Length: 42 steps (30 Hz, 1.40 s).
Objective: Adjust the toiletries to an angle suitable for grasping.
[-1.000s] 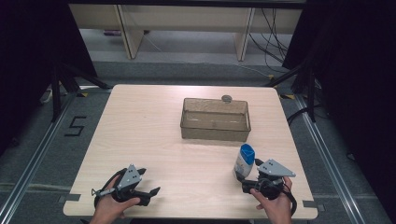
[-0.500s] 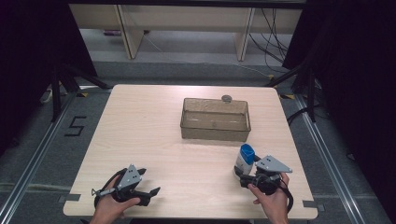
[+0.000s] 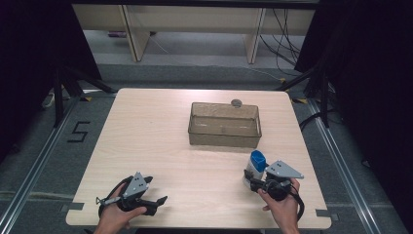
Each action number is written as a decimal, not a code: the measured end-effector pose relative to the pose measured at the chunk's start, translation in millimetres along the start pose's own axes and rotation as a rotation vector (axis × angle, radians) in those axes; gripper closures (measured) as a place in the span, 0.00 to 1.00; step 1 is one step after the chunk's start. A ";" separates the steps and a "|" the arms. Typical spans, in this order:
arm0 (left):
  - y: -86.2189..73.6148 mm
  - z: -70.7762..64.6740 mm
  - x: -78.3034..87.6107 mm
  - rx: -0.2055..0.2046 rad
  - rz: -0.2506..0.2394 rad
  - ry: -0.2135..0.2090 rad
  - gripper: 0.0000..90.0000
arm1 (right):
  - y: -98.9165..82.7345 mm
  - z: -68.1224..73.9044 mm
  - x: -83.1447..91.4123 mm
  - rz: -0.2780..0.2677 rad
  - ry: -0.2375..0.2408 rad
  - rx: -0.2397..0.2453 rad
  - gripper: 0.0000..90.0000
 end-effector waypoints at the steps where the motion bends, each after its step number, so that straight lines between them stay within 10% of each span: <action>1: 0.2 -0.4 0.1 0.006 -0.003 -0.007 0.17 | 0.2 -0.5 0.1 -0.002 -0.005 0.005 0.43; 18: 0.2 0.1 0.5 0.003 0.000 -0.002 0.17 | 1.6 2.2 -1.3 -0.010 0.035 -0.042 0.61; 42: 0.5 -0.9 -1.1 0.023 -0.023 -0.011 0.17 | 11.8 0.4 3.5 -0.062 0.001 -0.024 0.62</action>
Point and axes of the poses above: each handheld gripper's, and its own axes: x roughly backward along the jaws, y roughly out of its top, z roughly to its left, the point moved 2 cm from there along -x, roughly forward along the jaws, and after that the axes turned 9 degrees about -y, right-handed, at the moved point
